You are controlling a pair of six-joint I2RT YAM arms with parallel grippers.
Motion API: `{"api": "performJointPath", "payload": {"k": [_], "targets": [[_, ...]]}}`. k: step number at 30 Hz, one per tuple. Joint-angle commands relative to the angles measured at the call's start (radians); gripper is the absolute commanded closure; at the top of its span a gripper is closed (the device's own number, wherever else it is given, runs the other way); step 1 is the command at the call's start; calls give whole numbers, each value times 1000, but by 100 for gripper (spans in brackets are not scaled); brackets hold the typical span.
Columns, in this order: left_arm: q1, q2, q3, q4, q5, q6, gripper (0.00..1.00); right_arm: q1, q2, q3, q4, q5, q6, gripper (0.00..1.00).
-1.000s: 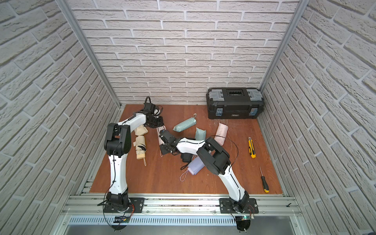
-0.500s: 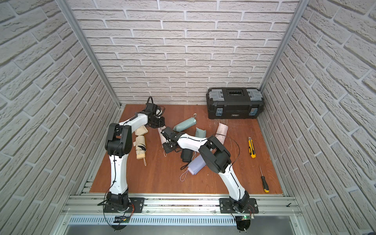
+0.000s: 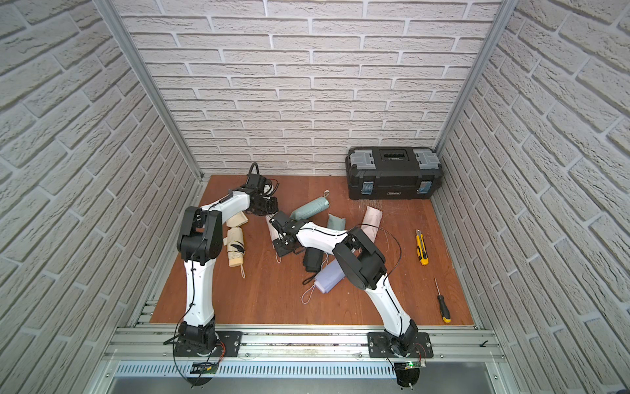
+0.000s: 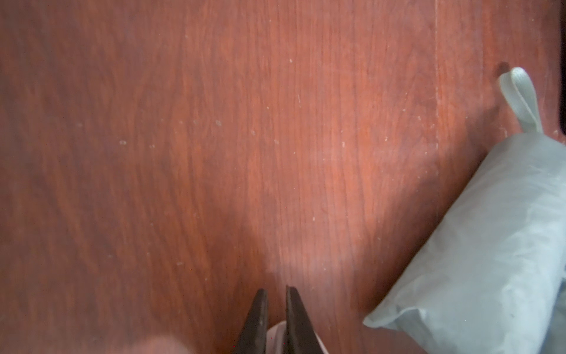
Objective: Take umbrellas out of sleeves
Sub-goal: Take out the umbrella from the umbrella sleeve.
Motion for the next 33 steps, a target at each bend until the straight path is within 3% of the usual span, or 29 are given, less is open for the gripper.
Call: {"api": "performJointPath", "payload": {"k": [1, 5, 11, 16, 20, 27, 33], "targets": [[-4, 12, 29, -180, 23, -5, 78, -35, -67, -71, 134, 67, -3, 97], [28, 12, 76, -199, 15, -6, 73, -31, -132, -164, 144, 62, 10, 96], [60, -61, 53, -199, 1, 1, 64, -23, -236, -277, 149, 47, 16, 83], [68, -160, -46, -148, -14, -18, 59, 12, -281, -278, 104, -24, -29, 62], [88, -230, -148, -58, 50, -81, 54, 53, -265, -242, 50, -12, -29, 47], [94, -296, -262, 0, 36, -113, 53, 63, -182, -151, -49, 138, 21, 46], [93, -282, -277, 11, 27, -113, 53, 64, -107, -69, -109, 145, 28, 41]]}}
